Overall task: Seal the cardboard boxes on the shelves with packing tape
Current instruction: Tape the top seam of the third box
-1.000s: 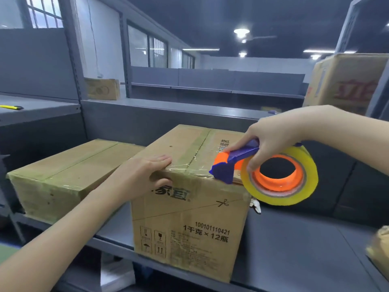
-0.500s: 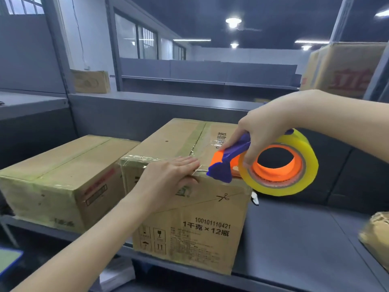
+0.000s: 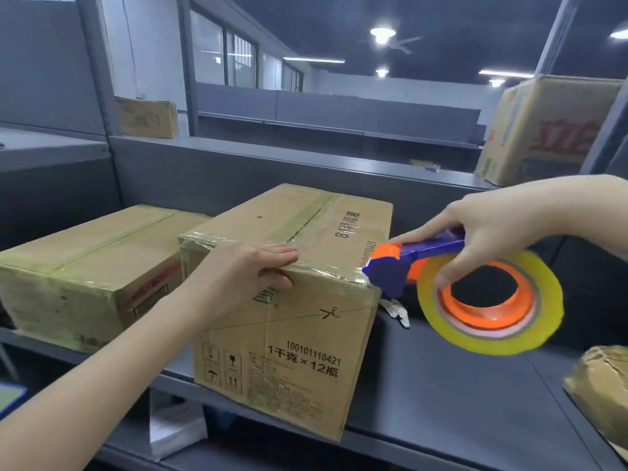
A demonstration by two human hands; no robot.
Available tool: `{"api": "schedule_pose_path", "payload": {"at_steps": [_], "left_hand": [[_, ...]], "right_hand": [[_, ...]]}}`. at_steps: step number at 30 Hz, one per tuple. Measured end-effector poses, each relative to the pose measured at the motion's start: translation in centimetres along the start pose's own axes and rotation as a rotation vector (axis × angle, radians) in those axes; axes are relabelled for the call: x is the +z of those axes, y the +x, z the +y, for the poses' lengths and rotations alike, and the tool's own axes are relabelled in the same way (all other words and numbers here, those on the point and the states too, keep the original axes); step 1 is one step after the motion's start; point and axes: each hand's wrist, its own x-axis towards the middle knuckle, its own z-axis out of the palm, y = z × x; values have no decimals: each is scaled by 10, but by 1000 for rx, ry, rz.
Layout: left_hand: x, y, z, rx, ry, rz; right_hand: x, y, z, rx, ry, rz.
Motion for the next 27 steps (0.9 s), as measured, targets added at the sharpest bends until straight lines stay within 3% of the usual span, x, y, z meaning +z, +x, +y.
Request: {"api": "schedule_pose_path", "payload": {"at_steps": [4,8,12,16,20,27], "left_hand": [[-4,2,4,28,89,-57],[-1,3,25,143,397,-37],[29,10,64,234,232,-103],[39,9,72,195,121,19],[42,7,71,210,125,78],[37,10,72,145,87,40]], "right_hand": [[19,-7,11,0,22,36],[22,1,16,-21,-24,92],[25,7,18,-25,-44,102],[30,4,23,-22,-22,106],[40,-4,29,-47,39,94],[46,-24,49,-96,98,136]]}}
